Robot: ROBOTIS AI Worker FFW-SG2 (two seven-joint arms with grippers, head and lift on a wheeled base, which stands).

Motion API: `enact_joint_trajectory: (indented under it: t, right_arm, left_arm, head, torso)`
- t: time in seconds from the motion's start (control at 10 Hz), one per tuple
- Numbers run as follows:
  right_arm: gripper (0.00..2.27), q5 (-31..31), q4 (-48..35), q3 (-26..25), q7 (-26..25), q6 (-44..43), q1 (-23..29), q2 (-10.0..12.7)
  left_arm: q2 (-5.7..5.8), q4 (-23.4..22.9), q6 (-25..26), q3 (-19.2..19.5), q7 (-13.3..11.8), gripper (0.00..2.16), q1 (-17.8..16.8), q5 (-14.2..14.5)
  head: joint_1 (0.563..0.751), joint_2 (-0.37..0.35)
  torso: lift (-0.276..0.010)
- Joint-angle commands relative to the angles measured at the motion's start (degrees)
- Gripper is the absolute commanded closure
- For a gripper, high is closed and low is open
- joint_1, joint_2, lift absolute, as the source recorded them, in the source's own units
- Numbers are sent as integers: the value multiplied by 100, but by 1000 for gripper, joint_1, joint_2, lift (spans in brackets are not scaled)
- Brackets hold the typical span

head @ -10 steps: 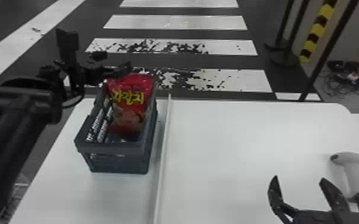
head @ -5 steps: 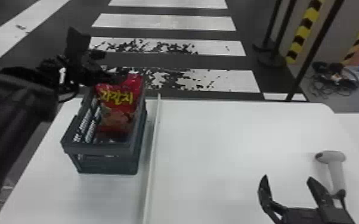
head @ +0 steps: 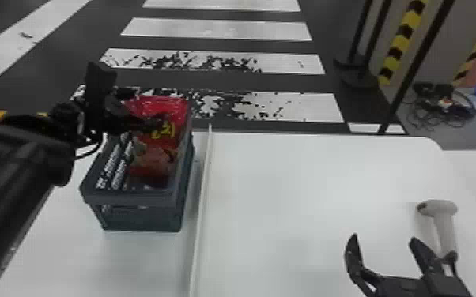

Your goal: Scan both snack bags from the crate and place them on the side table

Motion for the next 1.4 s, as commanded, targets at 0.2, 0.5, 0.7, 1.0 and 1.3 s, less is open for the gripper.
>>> enact_joint_trajectory:
  t: [0.2, 0.5, 0.7, 1.0, 1.3]
  right_arm:
    - [22, -53, 48, -44, 0, -35, 35, 5]
    - [22, -53, 48, -62, 0, -35, 53, 5]
    - [22, -53, 57, -62, 0, -35, 44, 5]
    - [22, -141, 92, -106, 0, -35, 44, 5]
    - [22, -202, 128, -150, 9, -53, 35, 5]
  left_arm:
    - [-146, 136, 14, 1, 315, 56, 40, -33]
    - [-234, 356, 14, 1, 684, 56, 93, 11]
    - [-243, 417, 14, -8, 780, 56, 128, 3]
    - [-357, 444, -4, -166, 1053, 66, 137, -200]
    - [-506, 558, 14, -298, 1185, 144, 137, -613]
  head:
    - [695, -8]
    - [695, -12]
    - [695, -5]
    - [695, -6]
    - [695, -32]
  torso:
    - [-95]
    - [-95]
    - [-95]
    - [-95]
    - [-95]
